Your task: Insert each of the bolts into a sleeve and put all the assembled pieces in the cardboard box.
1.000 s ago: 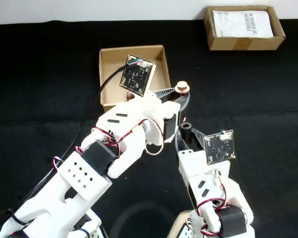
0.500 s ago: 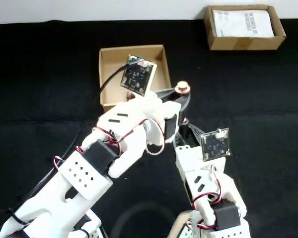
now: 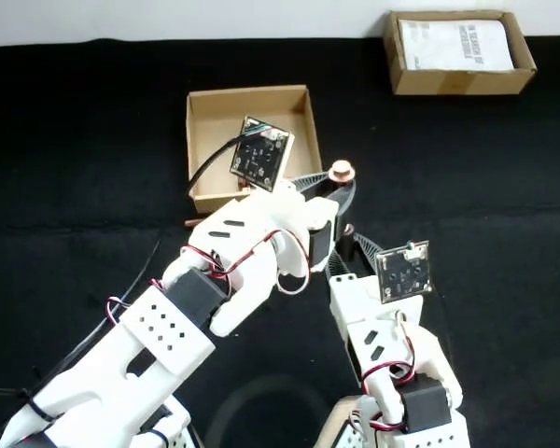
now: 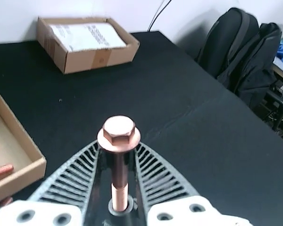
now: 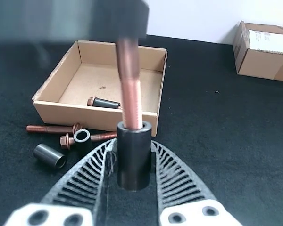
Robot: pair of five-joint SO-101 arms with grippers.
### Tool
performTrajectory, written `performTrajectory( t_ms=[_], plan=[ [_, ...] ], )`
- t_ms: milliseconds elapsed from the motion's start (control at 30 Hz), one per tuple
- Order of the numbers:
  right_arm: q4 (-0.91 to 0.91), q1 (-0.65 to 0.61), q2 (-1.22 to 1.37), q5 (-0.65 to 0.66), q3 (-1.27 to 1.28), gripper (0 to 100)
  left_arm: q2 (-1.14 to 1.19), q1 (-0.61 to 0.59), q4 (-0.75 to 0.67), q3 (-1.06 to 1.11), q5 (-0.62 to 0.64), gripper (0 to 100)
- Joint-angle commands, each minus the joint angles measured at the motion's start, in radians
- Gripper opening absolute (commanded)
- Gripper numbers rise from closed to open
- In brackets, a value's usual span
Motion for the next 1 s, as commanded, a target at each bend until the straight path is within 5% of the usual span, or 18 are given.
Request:
performTrajectory(
  t_ms=[0, 467, 600, 733, 967],
  plan=[
    [-0.025, 0.007, -0.008, -0.009, -0.013, 0.8, -0.004, -0.008, -0.026, 0.01, -0.005, 1],
    [-0.025, 0.008, -0.008, -0.006, -0.013, 0.8, -0.012, 0.056, -0.02, 0.091, -0.005, 1],
    [-0.025, 0.01, -0.008, -0.005, -0.015, 0.8, -0.012, 0.061, 0.055, 0.091, -0.121, 1],
    [-0.025, 0.012, -0.008, -0.003, -0.015, 0.8, -0.013, 0.071, 0.204, 0.088, -0.203, 9],
    [-0.025, 0.013, -0.007, -0.003, -0.015, 0.8, -0.105, 0.081, 0.726, -0.033, -0.302, 27]
  ],
)
